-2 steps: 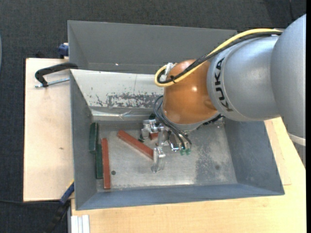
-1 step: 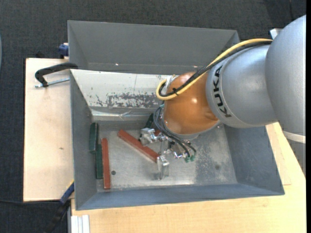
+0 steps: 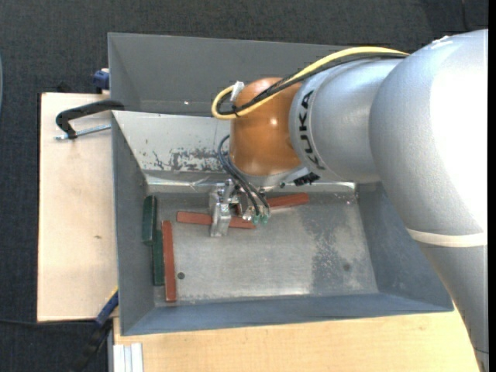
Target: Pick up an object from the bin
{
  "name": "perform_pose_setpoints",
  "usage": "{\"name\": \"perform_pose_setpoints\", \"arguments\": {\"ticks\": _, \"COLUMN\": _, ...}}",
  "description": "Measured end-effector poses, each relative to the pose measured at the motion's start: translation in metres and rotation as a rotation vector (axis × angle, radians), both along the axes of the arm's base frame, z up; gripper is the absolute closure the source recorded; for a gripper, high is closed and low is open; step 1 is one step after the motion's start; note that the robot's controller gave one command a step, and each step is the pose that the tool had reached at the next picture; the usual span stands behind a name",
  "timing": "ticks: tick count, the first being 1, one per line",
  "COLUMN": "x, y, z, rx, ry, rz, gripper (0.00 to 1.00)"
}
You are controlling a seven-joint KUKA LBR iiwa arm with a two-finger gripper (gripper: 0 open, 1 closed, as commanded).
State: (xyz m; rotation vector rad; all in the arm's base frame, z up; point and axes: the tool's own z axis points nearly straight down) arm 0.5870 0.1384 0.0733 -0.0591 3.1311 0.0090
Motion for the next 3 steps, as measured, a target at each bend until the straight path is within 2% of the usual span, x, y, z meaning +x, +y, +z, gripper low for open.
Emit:
{"name": "perform_pose_setpoints", "arguments": {"ticks": 1, "x": 0.000, "y": 0.000, "z": 0.000, "rx": 0.000, "ry": 0.001, "rz": 0.000, "gripper": 1.00}}
{"name": "perform_pose_setpoints", "arguments": {"ticks": 2, "x": -0.015, "y": 0.018, "z": 0.139, "rx": -0.003, "ry": 0.004, "rz": -0.030, "gripper": 1.00}}
{"name": "perform_pose_setpoints", "arguments": {"ticks": 3, "x": -0.015, "y": 0.018, "z": 0.138, "rx": -0.003, "ry": 0.004, "rz": -0.030, "gripper": 1.00}}
